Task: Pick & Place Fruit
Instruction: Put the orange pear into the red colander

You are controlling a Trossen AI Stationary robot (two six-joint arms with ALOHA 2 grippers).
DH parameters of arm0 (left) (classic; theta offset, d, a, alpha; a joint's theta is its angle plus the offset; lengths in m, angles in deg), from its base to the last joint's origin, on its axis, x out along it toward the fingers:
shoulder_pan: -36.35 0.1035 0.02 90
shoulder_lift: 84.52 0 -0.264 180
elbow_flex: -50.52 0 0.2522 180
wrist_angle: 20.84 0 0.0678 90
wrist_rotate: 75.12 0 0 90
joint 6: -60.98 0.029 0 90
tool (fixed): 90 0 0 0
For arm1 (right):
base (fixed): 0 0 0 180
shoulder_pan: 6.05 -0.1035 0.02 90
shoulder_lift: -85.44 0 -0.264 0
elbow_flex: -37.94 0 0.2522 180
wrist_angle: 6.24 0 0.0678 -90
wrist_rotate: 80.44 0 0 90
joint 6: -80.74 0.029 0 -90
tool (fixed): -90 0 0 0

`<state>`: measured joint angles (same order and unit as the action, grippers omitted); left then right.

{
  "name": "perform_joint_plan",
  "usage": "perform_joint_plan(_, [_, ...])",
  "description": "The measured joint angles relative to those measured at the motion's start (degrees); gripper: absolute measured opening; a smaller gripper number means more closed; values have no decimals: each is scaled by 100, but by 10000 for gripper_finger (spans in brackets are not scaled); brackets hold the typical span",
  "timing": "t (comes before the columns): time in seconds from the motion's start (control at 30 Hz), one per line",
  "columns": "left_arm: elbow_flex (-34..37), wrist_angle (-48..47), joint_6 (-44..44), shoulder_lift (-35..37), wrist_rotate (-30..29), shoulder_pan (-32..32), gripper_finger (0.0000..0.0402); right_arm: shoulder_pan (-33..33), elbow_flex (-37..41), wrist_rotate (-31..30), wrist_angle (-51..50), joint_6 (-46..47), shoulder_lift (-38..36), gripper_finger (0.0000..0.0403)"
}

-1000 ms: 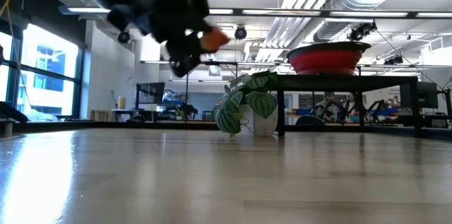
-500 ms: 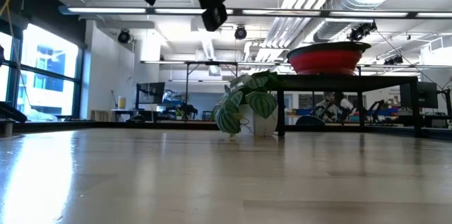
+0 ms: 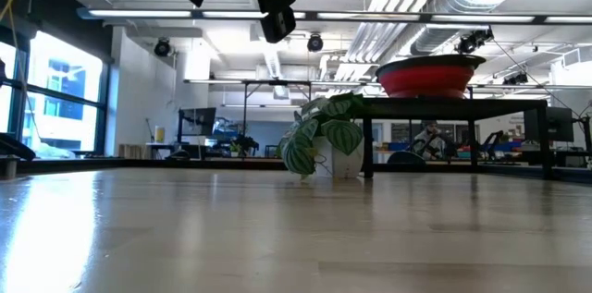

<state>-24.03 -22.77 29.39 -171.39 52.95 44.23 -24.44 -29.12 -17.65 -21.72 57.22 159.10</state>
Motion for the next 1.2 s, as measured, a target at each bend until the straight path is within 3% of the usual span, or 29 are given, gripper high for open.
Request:
perform_joint_plan(0.57, [0, -3, -18, 0, -9, -2, 138, -74, 0, 357, 160, 141, 85, 103])
perform_joint_plan(1.07, [-1, 1, -22, -1, -7, -2, 138, -74, 0, 300, 235, 144, 85, 51])
perform_joint_plan(1.2, [0, 10, -24, -2, -28, 0, 138, -74, 0, 39, 243, 144, 85, 35])
